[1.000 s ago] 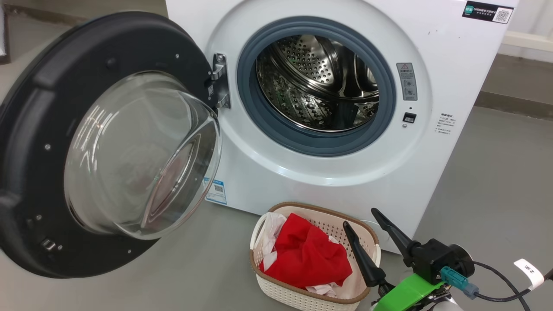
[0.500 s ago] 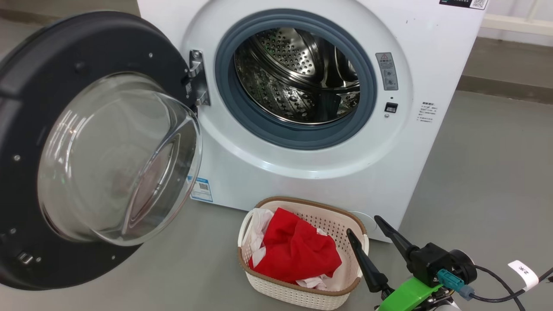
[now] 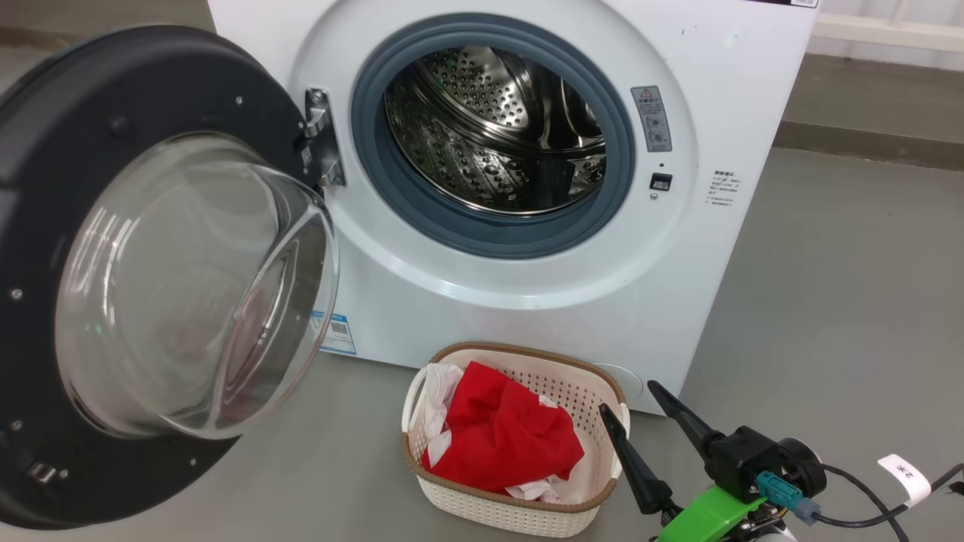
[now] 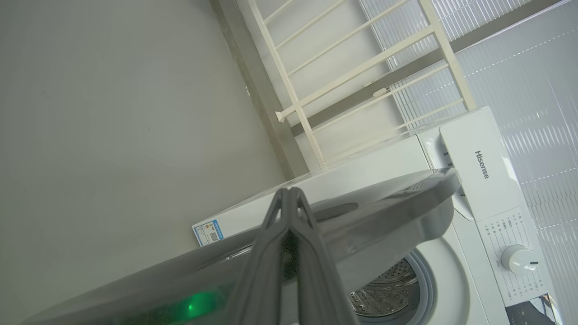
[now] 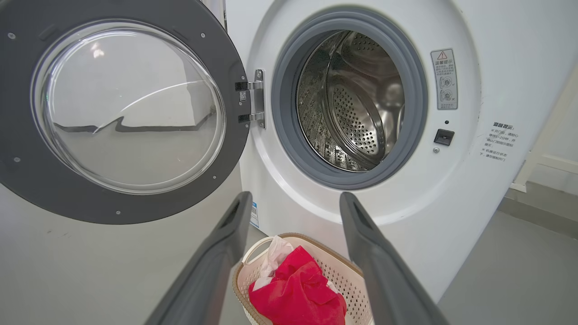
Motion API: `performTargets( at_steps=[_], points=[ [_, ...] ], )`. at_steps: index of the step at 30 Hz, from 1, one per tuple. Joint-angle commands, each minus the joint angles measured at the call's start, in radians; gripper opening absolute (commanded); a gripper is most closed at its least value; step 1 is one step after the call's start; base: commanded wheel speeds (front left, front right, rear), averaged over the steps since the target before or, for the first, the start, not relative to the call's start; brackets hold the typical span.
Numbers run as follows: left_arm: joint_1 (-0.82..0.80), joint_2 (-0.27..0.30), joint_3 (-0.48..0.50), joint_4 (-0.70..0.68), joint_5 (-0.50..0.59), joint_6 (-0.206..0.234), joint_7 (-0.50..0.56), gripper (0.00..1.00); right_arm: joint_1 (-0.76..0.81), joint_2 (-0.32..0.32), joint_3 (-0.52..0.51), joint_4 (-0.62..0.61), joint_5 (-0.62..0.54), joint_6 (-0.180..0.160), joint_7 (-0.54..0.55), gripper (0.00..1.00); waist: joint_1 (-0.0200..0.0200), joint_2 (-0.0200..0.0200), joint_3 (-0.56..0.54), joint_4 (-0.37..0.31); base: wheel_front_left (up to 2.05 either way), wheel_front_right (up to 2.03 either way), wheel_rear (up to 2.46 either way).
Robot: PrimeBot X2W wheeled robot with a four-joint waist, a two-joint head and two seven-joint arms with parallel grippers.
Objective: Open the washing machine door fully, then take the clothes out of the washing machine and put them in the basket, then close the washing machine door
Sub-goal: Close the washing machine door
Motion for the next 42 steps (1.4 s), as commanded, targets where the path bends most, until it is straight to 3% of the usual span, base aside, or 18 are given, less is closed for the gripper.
performTargets(
  at_steps=[1,6,11,26,42],
  points=[
    [0.019,0.029,-0.001,-0.026,-0.012,-0.014,0.034,0.0,-0.047,0.001,0.02,-0.023,0.002,0.006,-0.006,1.0,0.0,0.0,0.0,0.0,0.0,0.0,0.0],
    [0.069,0.021,-0.009,-0.062,-0.019,-0.028,0.072,0.0,-0.04,0.001,0.015,-0.03,0.007,0.006,-0.006,1.0,0.0,0.0,0.0,0.0,0.0,0.0,0.0],
    [0.118,-0.039,0.019,-0.154,-0.084,-0.033,0.116,0.0,-0.035,0.001,0.027,-0.031,0.027,0.006,-0.006,1.0,0.0,0.0,0.001,0.009,0.0,0.0,0.0],
    [0.227,-0.215,0.123,-0.458,-0.28,0.083,0.238,0.0,-0.033,0.001,0.045,-0.032,0.04,0.006,-0.006,1.0,0.0,0.0,0.006,0.012,0.0,0.0,0.0],
    [0.326,-0.32,0.058,-0.665,-0.291,0.149,0.294,0.0,-0.036,0.001,0.047,-0.033,0.046,0.006,-0.006,1.0,0.0,0.0,0.011,0.004,0.0,0.0,0.0]
  ],
)
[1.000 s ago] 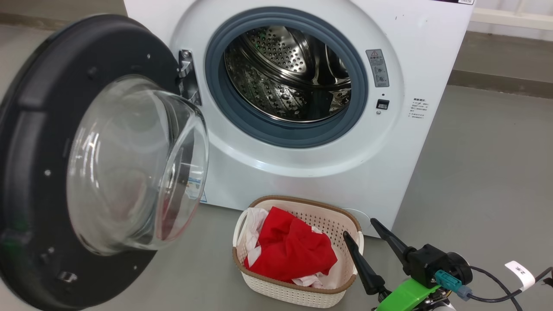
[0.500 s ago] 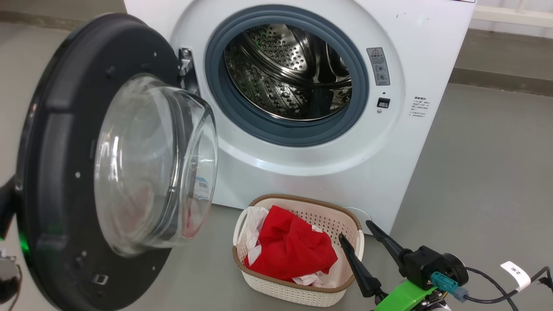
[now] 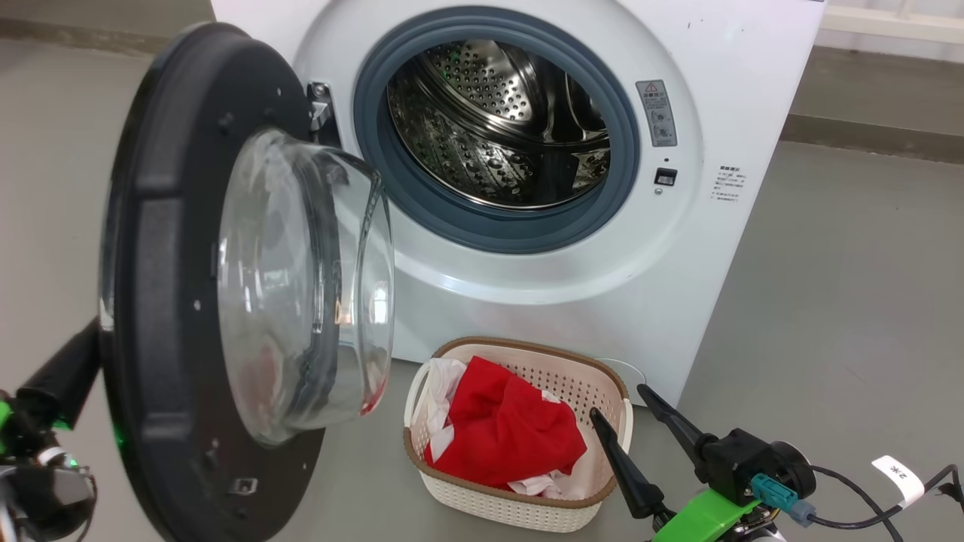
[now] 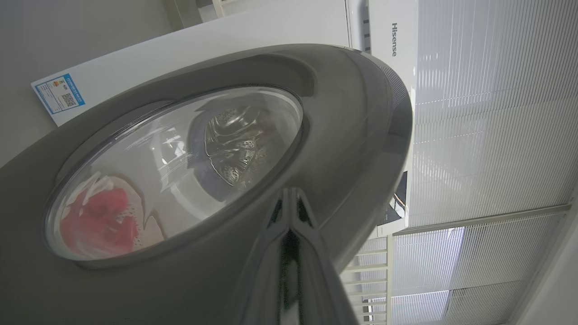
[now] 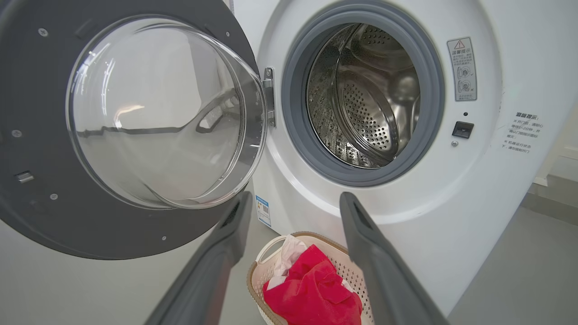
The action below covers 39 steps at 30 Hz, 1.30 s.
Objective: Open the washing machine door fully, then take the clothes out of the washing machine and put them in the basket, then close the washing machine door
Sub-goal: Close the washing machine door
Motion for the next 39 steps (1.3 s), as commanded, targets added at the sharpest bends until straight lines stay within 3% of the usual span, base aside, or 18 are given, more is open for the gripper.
performTargets(
  at_steps=[1,21,39],
  points=[
    [0.001,0.011,-0.009,-0.043,-0.011,0.005,0.021,0.0,-0.038,0.001,0.017,-0.025,0.01,0.006,-0.006,1.0,0.0,0.0,0.002,-0.002,0.0,0.0,0.0],
    [0.049,-0.035,-0.117,-0.142,-0.104,0.022,-0.007,0.0,-0.052,0.001,0.008,-0.028,0.012,0.006,-0.006,1.0,0.0,0.0,0.024,-0.044,0.0,0.0,0.0],
    [0.079,-0.037,-0.227,-0.142,-0.214,0.001,-0.104,0.0,-0.06,0.001,-0.002,-0.028,0.0,0.006,-0.006,1.0,0.0,0.0,0.036,-0.075,0.0,0.0,0.0]
  ],
)
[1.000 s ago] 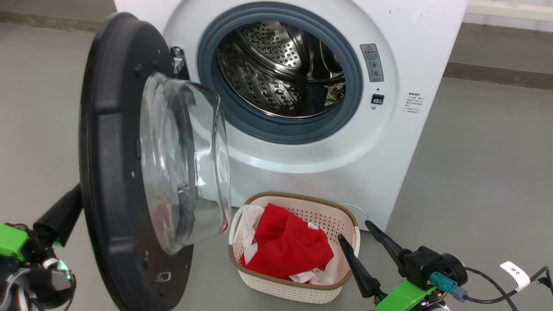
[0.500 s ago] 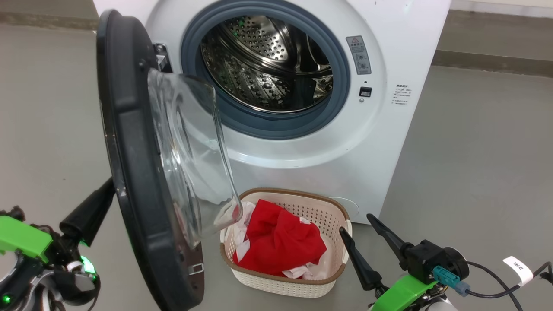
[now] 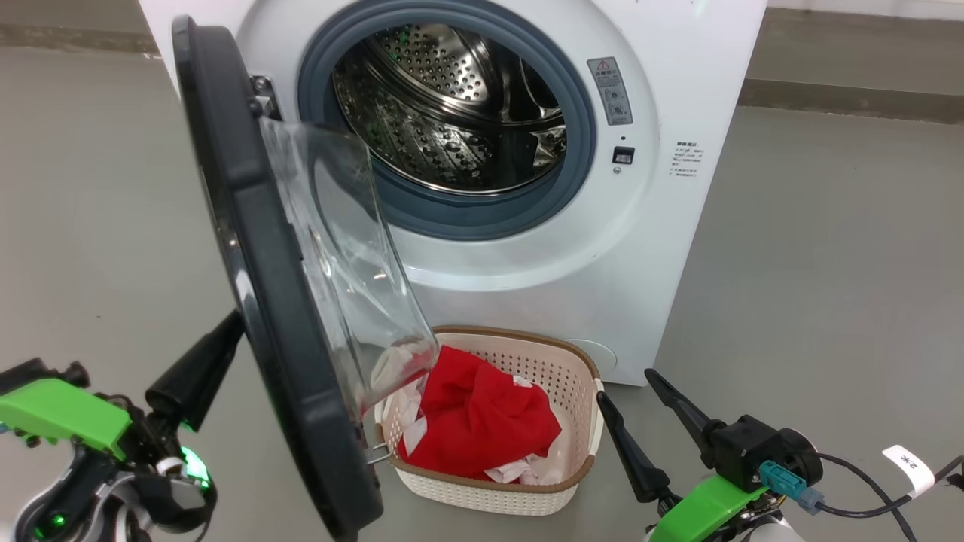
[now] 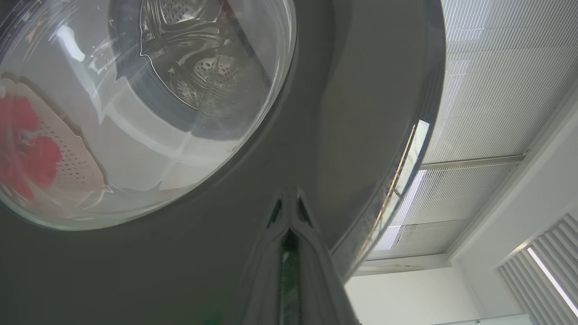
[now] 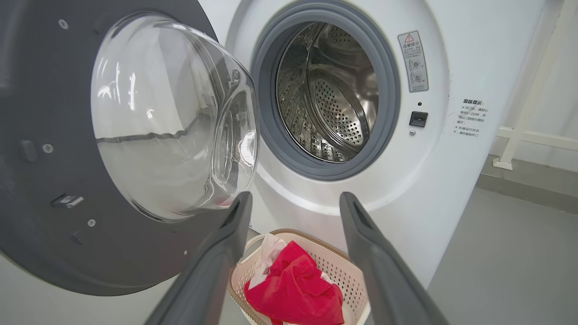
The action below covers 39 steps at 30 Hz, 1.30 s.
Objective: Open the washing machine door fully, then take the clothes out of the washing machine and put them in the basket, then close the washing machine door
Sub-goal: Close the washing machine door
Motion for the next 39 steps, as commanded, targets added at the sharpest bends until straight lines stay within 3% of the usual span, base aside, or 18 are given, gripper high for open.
performTargets(
  at_steps=[1,15,16,17,18,21,27,33,39],
  points=[
    [-0.005,0.011,0.005,-0.027,-0.015,-0.018,0.001,0.0,-0.04,0.002,0.02,-0.025,-0.001,0.006,-0.006,1.0,0.0,0.0,0.001,-0.002,0.0,0.0,0.0],
    [0.017,0.011,-0.03,-0.041,-0.032,-0.022,-0.045,0.0,-0.032,0.002,0.021,-0.026,0.001,0.006,-0.006,1.0,0.0,0.0,-0.001,-0.01,0.0,0.0,0.0],
    [0.021,0.016,-0.03,-0.046,-0.015,-0.032,-0.057,0.3,-0.031,0.002,0.021,-0.026,0.001,0.006,-0.006,1.0,0.0,0.0,-0.002,-0.01,0.0,0.0,0.0],
    [0.027,0.021,-0.032,-0.049,0.004,-0.044,-0.07,0.73,-0.029,0.002,0.02,-0.027,0.001,0.006,-0.006,1.0,0.0,0.0,-0.003,-0.009,0.0,0.0,0.0],
    [0.032,0.022,-0.035,-0.051,0.016,-0.056,-0.079,1.0,-0.028,0.002,0.02,-0.028,0.002,0.006,-0.006,1.0,0.0,0.0,-0.004,-0.008,0.0,0.0,0.0],
    [0.062,0.029,-0.037,-0.054,0.066,-0.104,-0.121,1.0,-0.023,0.002,0.022,-0.03,0.005,0.006,-0.006,1.0,0.0,0.0,-0.008,-0.002,0.0,0.0,0.0],
    [0.085,0.057,-0.026,-0.038,0.187,-0.156,-0.236,1.0,-0.016,0.002,0.024,-0.032,0.01,0.006,-0.006,1.0,0.0,0.0,-0.01,0.008,0.0,0.0,0.0],
    [0.139,0.17,-0.111,-0.036,0.533,-0.236,-0.42,1.0,-0.015,0.002,0.026,-0.035,0.012,0.006,-0.006,1.0,0.0,0.0,-0.009,0.016,0.0,0.0,0.0],
    [0.168,0.222,-0.189,-0.047,0.802,-0.264,-0.608,1.0,-0.014,0.002,0.03,-0.04,0.016,0.006,-0.006,1.0,0.0,0.0,-0.004,0.017,0.0,0.0,0.0]
  ],
)
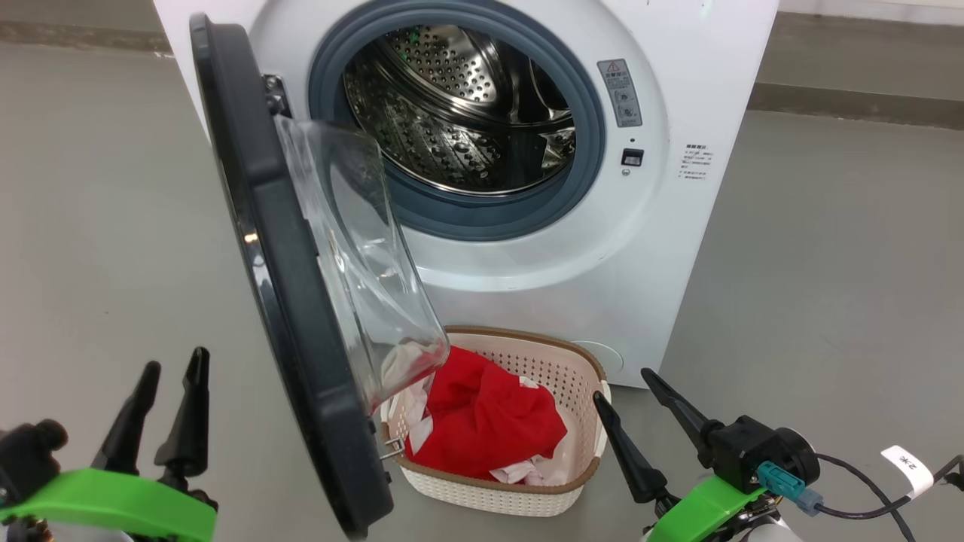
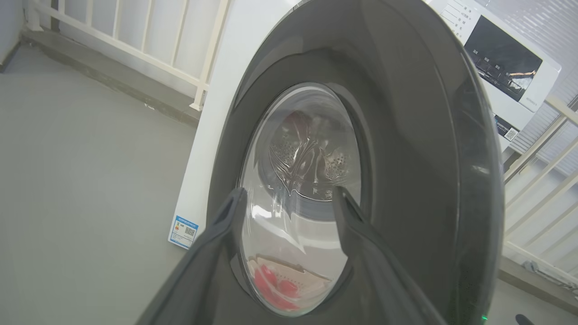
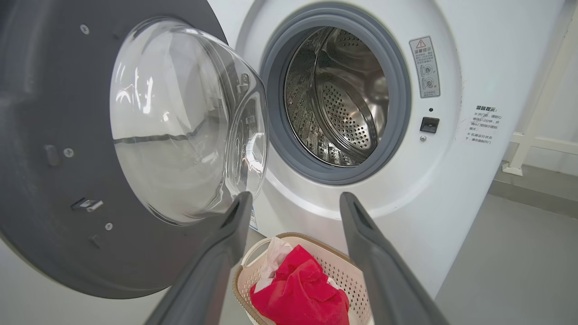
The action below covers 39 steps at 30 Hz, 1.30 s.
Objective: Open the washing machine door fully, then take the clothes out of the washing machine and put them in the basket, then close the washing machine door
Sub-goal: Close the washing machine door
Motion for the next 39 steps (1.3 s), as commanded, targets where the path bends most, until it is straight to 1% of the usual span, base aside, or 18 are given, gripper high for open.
performTargets(
  at_steps=[1,4,6,9,11,12,14,17,24,27,35,39],
  points=[
    [-0.011,0.042,0.018,-0.034,0.067,-0.01,-0.05,1.0,-0.016,0.002,0.023,-0.029,0.012,0.006,-0.006,1.0,0.0,0.0,0.002,0.0,0.0,0.0,0.0],
    [0.0,0.052,0.002,-0.039,0.159,0.0,-0.135,1.0,-0.016,0.002,0.023,-0.029,0.014,0.006,-0.006,1.0,0.0,0.0,0.003,-0.001,0.0,0.0,0.0],
    [0.01,0.051,-0.006,-0.038,0.199,0.004,-0.184,1.0,-0.016,0.002,0.022,-0.028,0.016,0.006,-0.006,1.0,0.0,0.0,0.003,-0.002,0.0,0.0,0.0],
    [0.031,0.057,-0.032,-0.028,0.25,0.001,-0.226,1.0,-0.016,0.002,0.022,-0.029,0.02,0.006,-0.006,1.0,0.0,0.0,0.002,-0.006,0.0,0.0,0.0],
    [0.044,0.067,-0.046,-0.022,0.293,0.007,-0.252,1.0,-0.016,0.002,0.021,-0.03,0.021,0.006,-0.006,1.0,0.0,0.0,0.002,-0.009,0.0,0.0,0.0],
    [0.044,0.067,-0.046,-0.022,0.293,0.007,-0.252,1.0,-0.016,0.002,0.021,-0.03,0.021,0.006,-0.006,1.0,0.0,0.0,0.002,-0.009,0.0,0.0,0.0],
    [0.058,0.073,-0.06,-0.01,0.343,0.018,-0.284,1.0,-0.016,0.002,0.02,-0.032,0.022,0.006,-0.006,1.0,0.0,0.0,0.002,-0.013,0.0,0.0,0.0],
    [0.074,0.074,-0.07,-0.011,0.38,0.034,-0.295,1.0,-0.017,0.002,0.02,-0.033,0.021,0.006,-0.006,1.0,0.0,0.0,0.004,-0.017,0.0,0.0,0.0],
    [0.116,0.052,-0.086,-0.017,0.44,0.062,-0.321,1.0,-0.019,0.002,0.013,-0.04,0.017,0.006,-0.006,1.0,0.0,0.0,0.016,-0.026,0.0,0.0,0.0],
    [0.13,0.034,-0.088,-0.019,0.458,0.073,-0.326,1.0,-0.019,0.002,0.009,-0.042,0.015,0.006,-0.006,1.0,0.0,0.0,0.021,-0.027,0.0,0.0,0.0],
    [0.162,-0.012,-0.088,-0.038,0.504,0.093,-0.33,1.0,-0.024,0.002,0.006,-0.047,0.013,0.006,-0.006,1.0,0.0,0.0,0.036,-0.03,0.0,0.0,0.0],
    [0.167,-0.032,-0.085,-0.042,0.522,0.089,-0.33,1.0,-0.029,0.002,0.003,-0.046,0.01,0.006,-0.006,1.0,0.0,0.0,0.048,-0.028,0.0,0.0,0.0]
  ],
)
